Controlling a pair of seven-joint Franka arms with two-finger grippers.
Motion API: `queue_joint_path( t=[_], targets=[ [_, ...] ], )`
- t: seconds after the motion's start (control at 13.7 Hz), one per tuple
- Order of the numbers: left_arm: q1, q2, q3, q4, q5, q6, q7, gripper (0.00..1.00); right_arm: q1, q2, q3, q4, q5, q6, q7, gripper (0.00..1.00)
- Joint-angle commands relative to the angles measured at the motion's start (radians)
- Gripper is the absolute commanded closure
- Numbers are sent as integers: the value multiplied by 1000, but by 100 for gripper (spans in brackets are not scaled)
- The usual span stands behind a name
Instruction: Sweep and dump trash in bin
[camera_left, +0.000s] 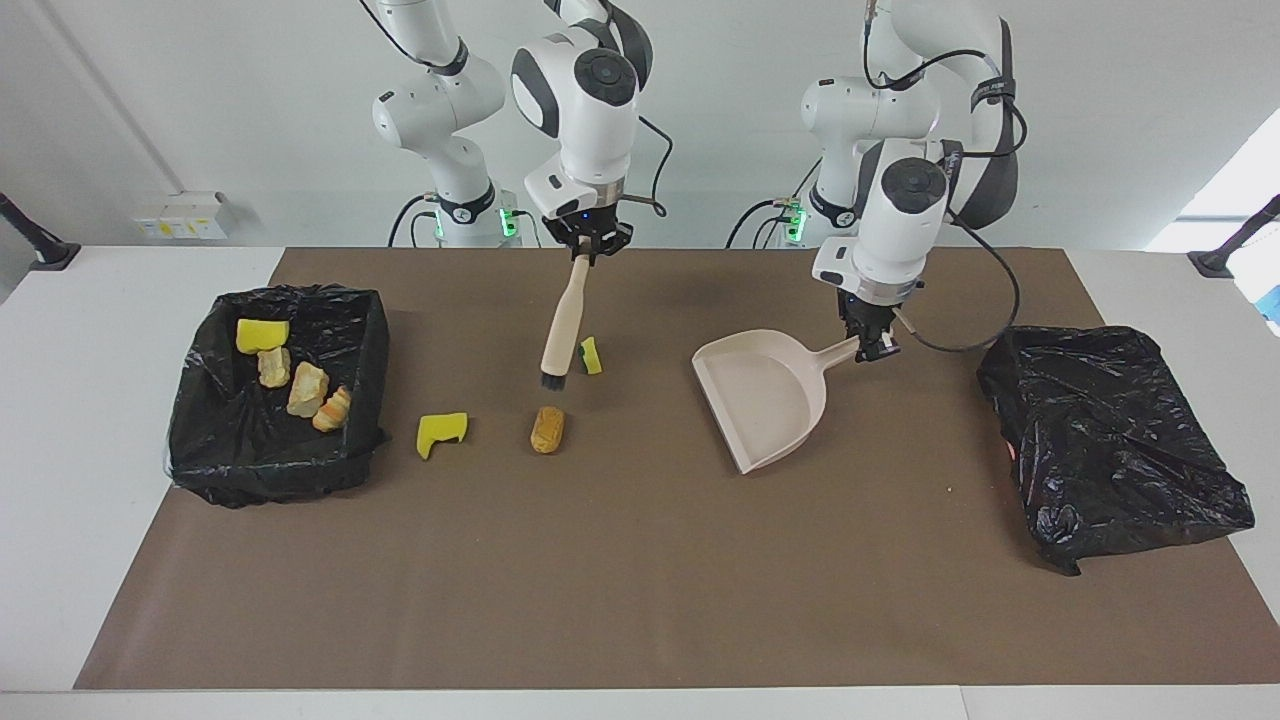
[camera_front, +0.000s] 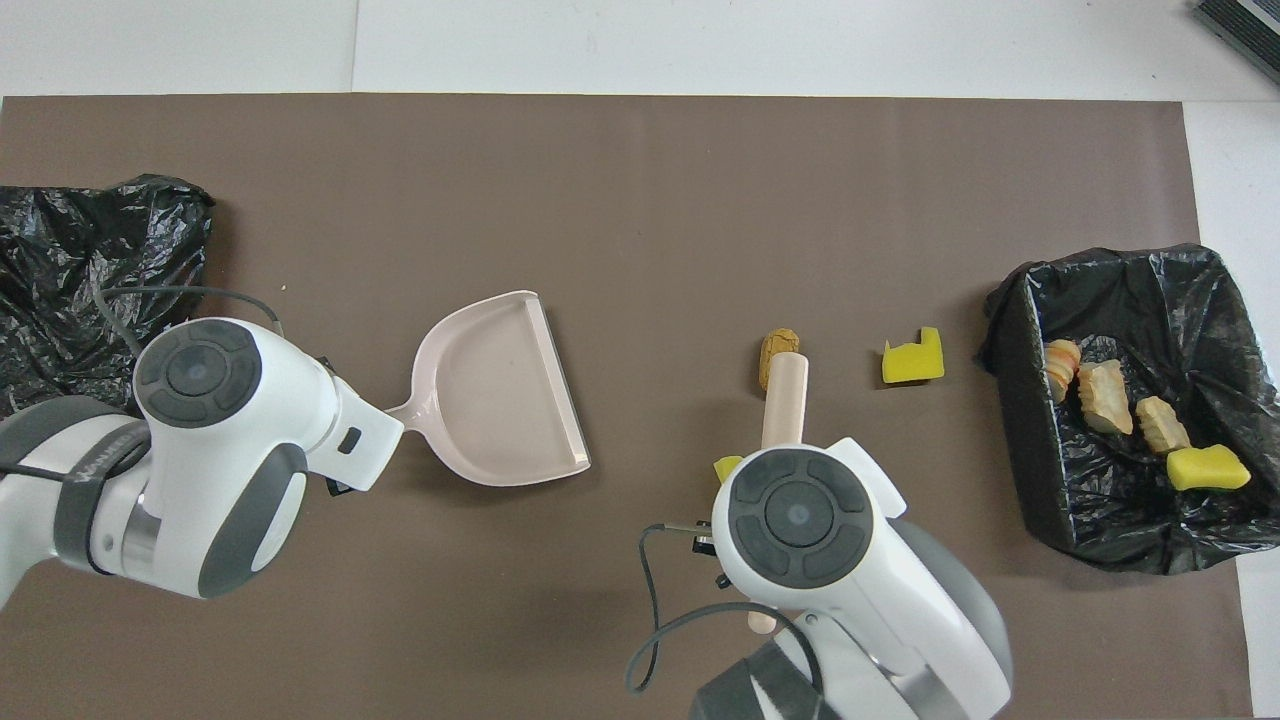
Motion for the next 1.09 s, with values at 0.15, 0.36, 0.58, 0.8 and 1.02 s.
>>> queue_joint_path(
  t=[0.15,0.36,0.58,0.8,1.02],
  targets=[
    [-94,-9,14,-47,11,47,-111,100,-243,-1,10,-80,-58,73,-152,100],
    [-126,5,14,-47,11,44,-169,100,-344,-18,9,-146,-120,161,-264,100],
    [-140,2,12,-52,11,47,-197,100,-490,-40,10,-245,-140,328,-500,100],
    [-162,-5,12,-61,11,38,-199,100,-510,-31,10,-347,-143,462,-533,100],
    [-189,8,14,-73,11,47,-241,100,-499,-17,15,-367,-140,485,-681,100]
  ],
)
